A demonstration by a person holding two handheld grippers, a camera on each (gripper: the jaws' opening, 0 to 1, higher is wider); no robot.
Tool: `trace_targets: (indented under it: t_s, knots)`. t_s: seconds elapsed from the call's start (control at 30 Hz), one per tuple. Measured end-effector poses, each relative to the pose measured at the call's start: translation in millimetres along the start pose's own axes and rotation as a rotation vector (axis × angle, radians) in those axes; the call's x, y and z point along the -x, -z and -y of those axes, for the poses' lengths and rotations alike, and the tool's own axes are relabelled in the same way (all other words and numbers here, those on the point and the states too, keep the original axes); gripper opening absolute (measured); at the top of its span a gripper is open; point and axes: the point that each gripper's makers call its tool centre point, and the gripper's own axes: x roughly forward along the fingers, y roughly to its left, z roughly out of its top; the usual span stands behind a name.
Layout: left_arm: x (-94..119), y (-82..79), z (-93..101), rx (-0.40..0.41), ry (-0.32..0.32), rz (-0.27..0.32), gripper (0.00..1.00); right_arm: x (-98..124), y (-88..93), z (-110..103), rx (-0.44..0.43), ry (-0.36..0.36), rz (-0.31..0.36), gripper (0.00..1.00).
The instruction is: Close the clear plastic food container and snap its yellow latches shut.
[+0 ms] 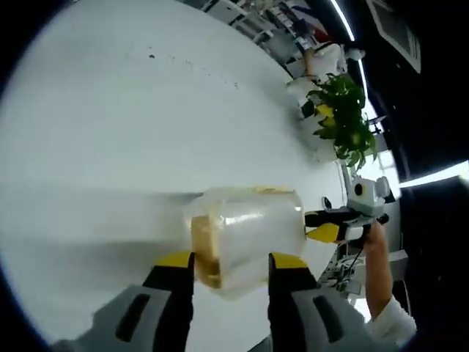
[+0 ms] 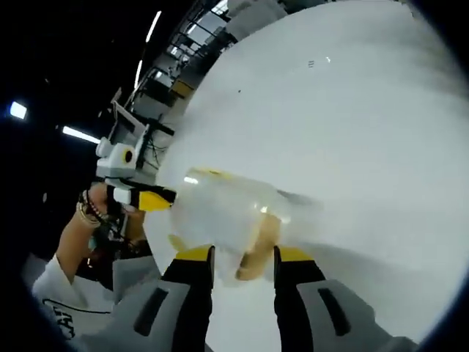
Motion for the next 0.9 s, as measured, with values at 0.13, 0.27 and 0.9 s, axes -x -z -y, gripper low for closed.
trace_targets:
  t_s: [0.13, 0.27, 0.9]
  knots:
    - [-1.0, -0.3, -3.7, -0.037, -0.038, -0.014, 0.26, -1.3, -2.9, 2.2, -0.007, 0.006, -0.012, 0.23]
    - [-2.1, -1.5, -6.2, -0.049, -0.062, -0.029, 0.23, -1.8, -2.9, 2.7, -0.001, 0.007, -0.026, 0.22]
    - [-1.2, 2.2, -3.7, -0.069, -0.116, -0.093, 0.22, -13.5, 11.5, -3.2, 0.0, -0.026, -0.054, 0.2]
